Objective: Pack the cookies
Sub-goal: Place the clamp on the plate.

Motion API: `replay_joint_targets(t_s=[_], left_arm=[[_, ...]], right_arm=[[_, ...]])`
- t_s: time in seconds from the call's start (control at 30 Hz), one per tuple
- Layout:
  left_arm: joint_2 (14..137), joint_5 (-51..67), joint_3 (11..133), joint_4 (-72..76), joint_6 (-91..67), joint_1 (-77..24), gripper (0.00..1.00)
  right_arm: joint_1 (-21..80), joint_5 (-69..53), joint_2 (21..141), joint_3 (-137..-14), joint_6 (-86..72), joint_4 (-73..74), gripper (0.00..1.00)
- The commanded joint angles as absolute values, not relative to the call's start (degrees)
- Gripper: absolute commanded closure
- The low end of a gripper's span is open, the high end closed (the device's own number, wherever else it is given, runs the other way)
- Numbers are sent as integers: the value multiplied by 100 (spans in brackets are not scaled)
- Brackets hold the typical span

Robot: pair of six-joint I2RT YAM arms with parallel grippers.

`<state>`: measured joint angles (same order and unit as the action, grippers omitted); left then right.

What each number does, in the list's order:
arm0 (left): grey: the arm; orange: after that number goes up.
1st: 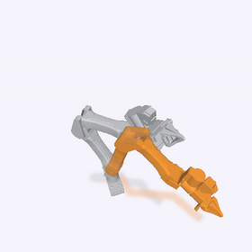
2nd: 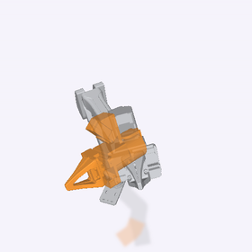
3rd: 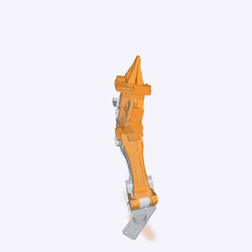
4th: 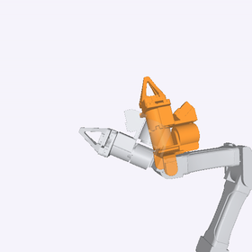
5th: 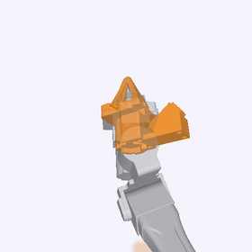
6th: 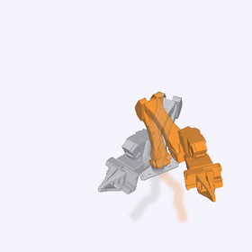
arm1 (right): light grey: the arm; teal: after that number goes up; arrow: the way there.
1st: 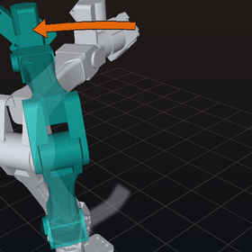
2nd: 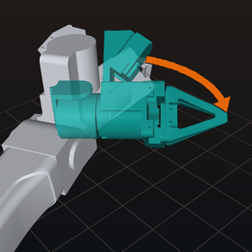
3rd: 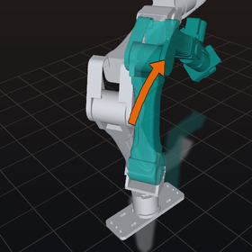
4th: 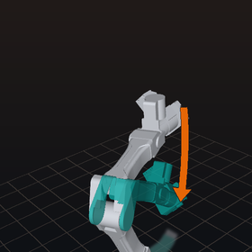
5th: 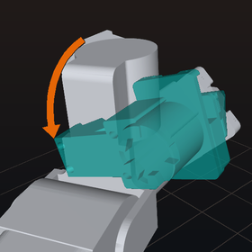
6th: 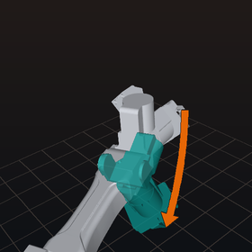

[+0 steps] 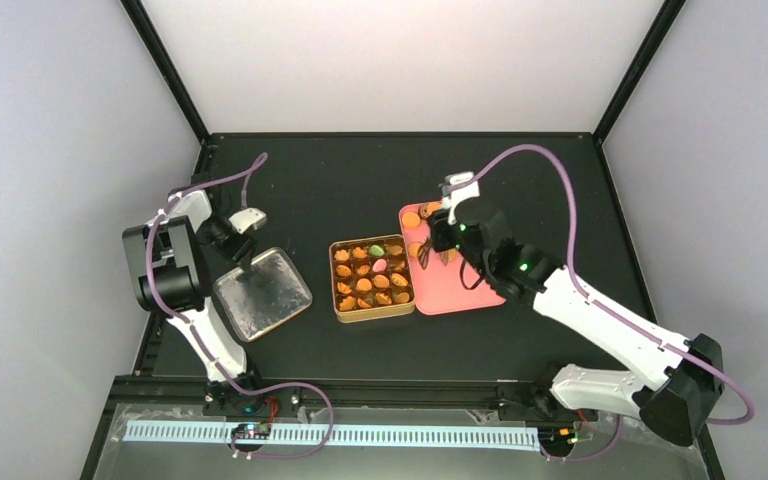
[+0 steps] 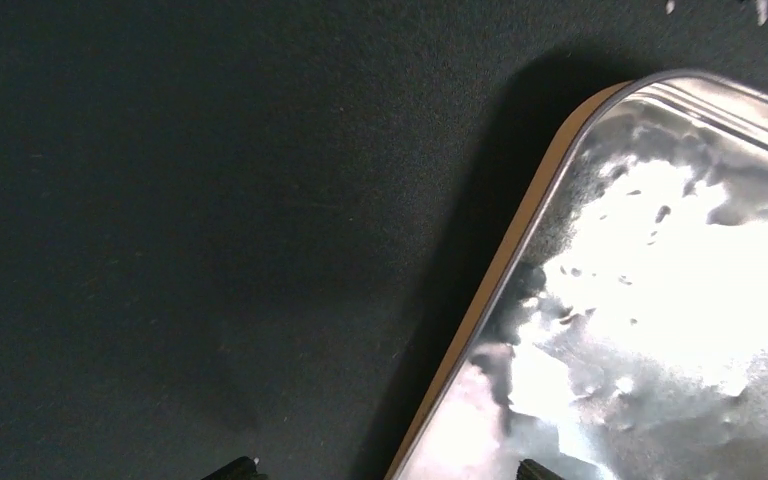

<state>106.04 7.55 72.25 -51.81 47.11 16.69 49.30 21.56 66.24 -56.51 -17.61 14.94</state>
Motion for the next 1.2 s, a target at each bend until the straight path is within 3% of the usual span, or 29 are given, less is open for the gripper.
replay_joint_targets(t_s=[0.0,0.1,0.4,0.83,1.17], left_arm=[[10949,763,7502,-5311,5197,1699,35],[11107,833,7587,-5350,5329,1663,42],[11122,796,7403,-5117,5674,1401,79],[10242,973,7914,-4828,5570,601,98],[9041,712,8239,-4596,5923,-463,98]], right_arm=[[3970,1573,6658,-5886,-2247,2350,65],[3271,803,6868,-5827,-2482,2695,65],[2222,-530,7672,-5510,-2778,2485,65],[1581,-1113,9239,-5787,-3113,1812,58],[1573,-1120,9146,-5968,-3243,1705,31]])
